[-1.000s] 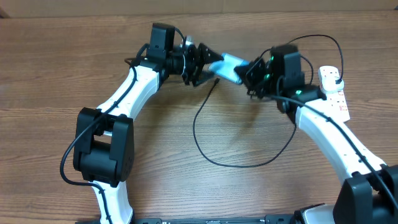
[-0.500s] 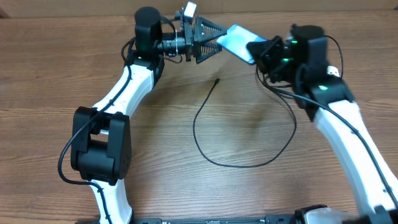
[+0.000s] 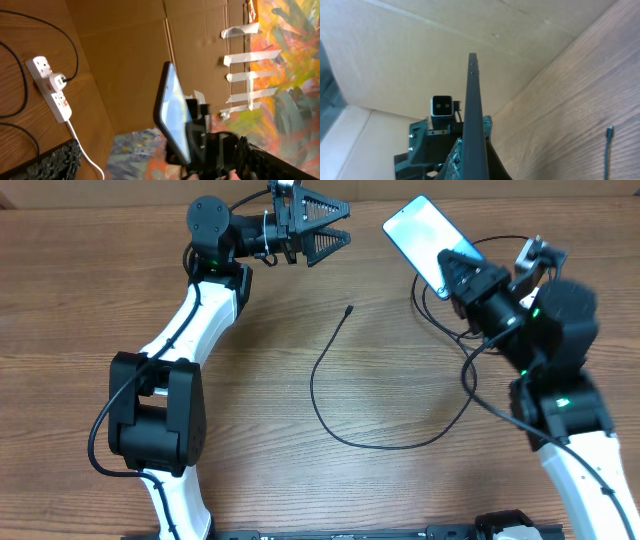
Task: Plug charger to phone and switch on socket
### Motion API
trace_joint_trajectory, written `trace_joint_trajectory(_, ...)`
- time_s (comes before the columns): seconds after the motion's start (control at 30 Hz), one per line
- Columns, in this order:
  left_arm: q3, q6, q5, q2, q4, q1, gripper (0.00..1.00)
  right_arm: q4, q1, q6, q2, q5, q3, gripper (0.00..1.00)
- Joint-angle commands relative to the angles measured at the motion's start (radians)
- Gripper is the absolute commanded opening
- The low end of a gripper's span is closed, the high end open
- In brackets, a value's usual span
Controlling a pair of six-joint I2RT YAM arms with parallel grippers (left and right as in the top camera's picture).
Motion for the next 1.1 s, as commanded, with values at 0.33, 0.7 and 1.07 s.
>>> trace_joint_trajectory(0.33,0.012,0.283,-0.062,-0.01,-0.399,-0.042,1.0,0.449,0.026,0.334,0.123,0.117,-0.198,0.04)
trace_joint_trajectory(0.7,0.012,0.294,-0.181,-0.01,-0.489,-0.107,0.98,0.528,0.129,0.442,0.258,0.19,-0.17,0.04)
trace_joint_trajectory(1.07,0.012,0.278,-0.232,-0.01,-0.49,-0.115,0.68,0.453,0.202,0.443,0.265,0.233,-0.124,0.04)
